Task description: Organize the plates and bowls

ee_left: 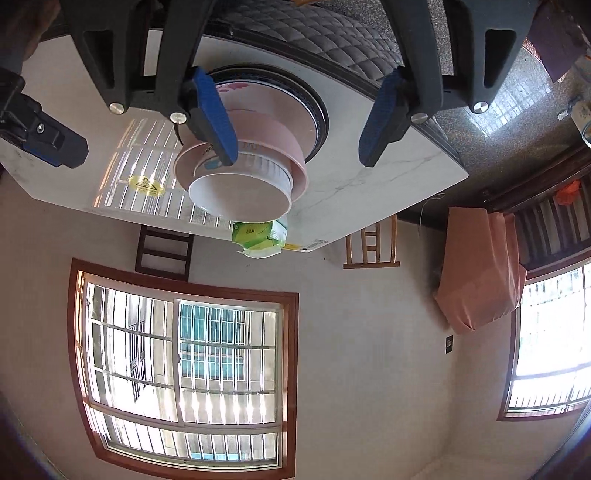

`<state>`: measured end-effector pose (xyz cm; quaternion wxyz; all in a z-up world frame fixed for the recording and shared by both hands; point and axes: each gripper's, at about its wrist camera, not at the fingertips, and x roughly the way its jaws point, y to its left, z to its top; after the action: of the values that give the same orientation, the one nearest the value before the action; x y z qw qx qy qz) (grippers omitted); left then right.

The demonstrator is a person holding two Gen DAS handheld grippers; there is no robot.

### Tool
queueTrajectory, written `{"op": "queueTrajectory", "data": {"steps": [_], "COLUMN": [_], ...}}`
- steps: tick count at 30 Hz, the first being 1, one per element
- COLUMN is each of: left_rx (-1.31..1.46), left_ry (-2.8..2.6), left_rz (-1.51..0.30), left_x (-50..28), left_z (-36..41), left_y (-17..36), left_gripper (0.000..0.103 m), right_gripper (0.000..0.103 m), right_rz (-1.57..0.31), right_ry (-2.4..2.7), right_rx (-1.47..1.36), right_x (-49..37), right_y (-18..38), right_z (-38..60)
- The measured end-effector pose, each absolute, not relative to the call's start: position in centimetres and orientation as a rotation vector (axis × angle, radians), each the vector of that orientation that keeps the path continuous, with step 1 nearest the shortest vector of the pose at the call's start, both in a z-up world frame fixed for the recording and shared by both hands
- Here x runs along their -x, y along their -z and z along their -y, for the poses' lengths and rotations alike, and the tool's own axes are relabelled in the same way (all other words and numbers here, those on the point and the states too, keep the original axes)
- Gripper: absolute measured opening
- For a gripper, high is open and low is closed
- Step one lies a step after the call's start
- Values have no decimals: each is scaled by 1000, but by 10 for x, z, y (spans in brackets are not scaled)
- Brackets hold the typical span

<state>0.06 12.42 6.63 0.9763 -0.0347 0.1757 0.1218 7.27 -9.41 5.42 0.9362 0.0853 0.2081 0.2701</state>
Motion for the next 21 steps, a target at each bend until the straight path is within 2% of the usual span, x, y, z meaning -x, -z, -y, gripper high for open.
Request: {"op": "queueTrajectory", "data": {"steps": [2, 11, 21], "left_rx": [59, 56, 97], "left_ry": [-235, -143, -105], "left_rz": [-350, -287, -328], "left_x": [3, 26, 27], "left_z": [-115, -89, -85], "left_y": [-72, -98, -101], "left_gripper": [83, 84, 85], "right_gripper": [98, 99, 100], "right_rz": [-422, -382, -364], "right_ry": [-567, -557, -546], "right_rx": [-166, -208, -190], "right_x": [-68, -49, -42], "right_y": [-55, -56, -51], "right_z": [97, 119, 122]}}
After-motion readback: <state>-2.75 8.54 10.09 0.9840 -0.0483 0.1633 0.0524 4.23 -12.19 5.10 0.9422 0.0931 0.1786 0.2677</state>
